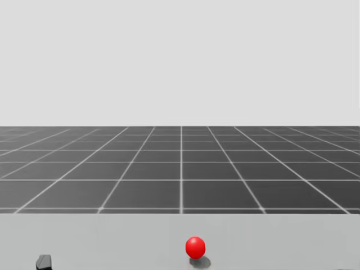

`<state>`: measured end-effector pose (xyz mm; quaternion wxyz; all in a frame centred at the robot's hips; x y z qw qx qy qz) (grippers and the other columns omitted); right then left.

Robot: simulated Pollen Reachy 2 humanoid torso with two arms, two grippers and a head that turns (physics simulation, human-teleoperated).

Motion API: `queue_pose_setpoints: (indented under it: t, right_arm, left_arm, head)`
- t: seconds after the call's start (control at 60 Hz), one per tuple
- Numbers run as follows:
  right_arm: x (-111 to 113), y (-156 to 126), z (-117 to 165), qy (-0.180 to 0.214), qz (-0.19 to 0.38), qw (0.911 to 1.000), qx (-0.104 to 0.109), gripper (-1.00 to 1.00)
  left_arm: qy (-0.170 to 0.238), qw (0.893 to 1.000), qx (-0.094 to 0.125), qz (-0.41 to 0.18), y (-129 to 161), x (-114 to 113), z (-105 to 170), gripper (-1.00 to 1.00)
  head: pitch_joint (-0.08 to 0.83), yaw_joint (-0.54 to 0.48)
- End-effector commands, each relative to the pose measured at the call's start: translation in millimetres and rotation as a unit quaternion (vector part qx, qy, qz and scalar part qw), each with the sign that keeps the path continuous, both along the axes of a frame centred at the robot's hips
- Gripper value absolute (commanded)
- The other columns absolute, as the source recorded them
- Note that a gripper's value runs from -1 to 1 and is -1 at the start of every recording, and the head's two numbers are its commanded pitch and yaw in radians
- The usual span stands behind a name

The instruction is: Watch the red light. When it turns green, pick up the object.

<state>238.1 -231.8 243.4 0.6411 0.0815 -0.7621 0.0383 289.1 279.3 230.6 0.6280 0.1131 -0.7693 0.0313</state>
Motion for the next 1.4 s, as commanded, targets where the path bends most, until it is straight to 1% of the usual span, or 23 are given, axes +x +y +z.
queue_pose_setpoints:
  t: [0.017,0.117,0.167,0.183,0.217,0.233,0.283,0.3,0.35,0.367,0.417,0.433,0.6,0.667,0.717,0.9,1.4]
  right_arm:
    - [-11.8,5.4,-2.5,0.019,-0.004,0.9985,0.051,-1.0]
    - [-9.2,6.2,-1.6,0.012,-0.023,0.9991,0.032,-1.0]
    - [-9.0,5.7,-2.0,0.014,-0.02,0.9994,0.025,-1.0]
    - [-7.5,5.2,-2.4,0.022,-0.011,0.9994,0.024,-1.0]
    - [-8.2,5.7,-2.0,0.027,-0.023,0.9992,0.019,-1.0]
    - [-8.0,5.7,-2.8,0.022,-0.02,0.9994,0.019,-1.0]
    - [-8.1,6.5,-3.2,0.022,-0.022,0.9994,0.015,-1.0]
    - [-8.3,6.9,-3.4,0.022,-0.02,0.9994,0.015,-1.0]
    - [-8.6,7.6,-3.7,0.019,-0.02,0.9995,0.011,-1.0]
    - [-8.6,7.9,-3.8,0.019,-0.018,0.9996,0.009,-1.0]
    - [-8.8,8.1,-3.9,0.018,-0.017,0.9997,0.007,-1.0]
    - [-8.9,8.3,-3.6,0.016,-0.015,0.9997,0.005,-1.0]
    - [-9.5,8.8,-3.9,0.01,-0.015,0.9998,0.001,-1.0]
    - [-9.0,9.2,-4.3,0.018,-0.015,0.9997,0.0,-1.0]
    - [-9.0,9.7,-4.7,0.014,-0.018,0.9997,-0.004,-1.0]
    - [-9.7,10.5,-5.7,0.011,-0.021,0.9997,-0.007,-1.0]
    - [-9.4,10.9,-6.4,0.01,-0.021,0.9997,-0.01,-1.0]
  left_arm:
    - [0.004,1.0,-0.011,0.016,5.8,-3.3,0.4,-1.0]
    - [0.003,1.0,-0.01,0.016,6.1,-3.3,0.3,-1.0]
    - [0.004,1.0,-0.009,0.016,6.2,-3.3,0.1,-1.0]
    - [0.004,1.0,-0.009,0.016,6.1,-3.3,0.1,-1.0]
    - [0.004,1.0,-0.009,0.016,6.1,-3.4,0.0,-1.0]
    - [0.005,1.0,-0.008,0.016,6.1,-3.4,-0.1,-1.0]
    - [0.005,1.0,-0.007,0.016,6.0,-3.5,-0.3,-1.0]
    - [0.006,1.0,-0.007,0.015,6.0,-3.5,-0.4,-1.0]
    - [0.007,1.0,-0.006,0.016,5.9,-3.5,-0.5,-1.0]
    - [0.007,1.0,-0.005,0.017,5.9,-3.4,-0.6,-1.0]
    - [0.006,1.0,-0.004,0.017,5.8,-3.3,-0.7,-1.0]
    - [0.007,1.0,-0.003,0.018,5.5,-3.2,-0.7,-1.0]
    - [0.009,1.0,0.005,0.017,3.4,-2.1,-1.9,-1.0]
    - [0.01,1.0,0.007,0.016,2.6,-1.9,-2.5,-1.0]
    - [0.011,1.0,0.009,0.016,2.2,-1.8,-2.7,-1.0]
    - [0.012,1.0,0.013,0.014,1.1,-1.6,-3.1,-1.0]
    - [0.012,1.0,0.015,0.012,-1.8,-2.8,-3.0,-1.0]
  head:
    - [0.011,0.0]
    - [0.019,0.01]
    - [0.033,0.01]
    - [0.043,0.01]
    - [0.055,0.01]
    - [0.071,0.01]
    - [0.104,0.01]
    - [0.131,0.01]
    - [0.158,0.01]
    - [0.184,0.0]
    - [0.208,0.0]
    - [0.23,0.0]
    - [0.331,-0.01]
    - [0.377,-0.02]
    - [0.399,-0.03]
    - [0.424,-0.04]
    - [0.422,-0.04]
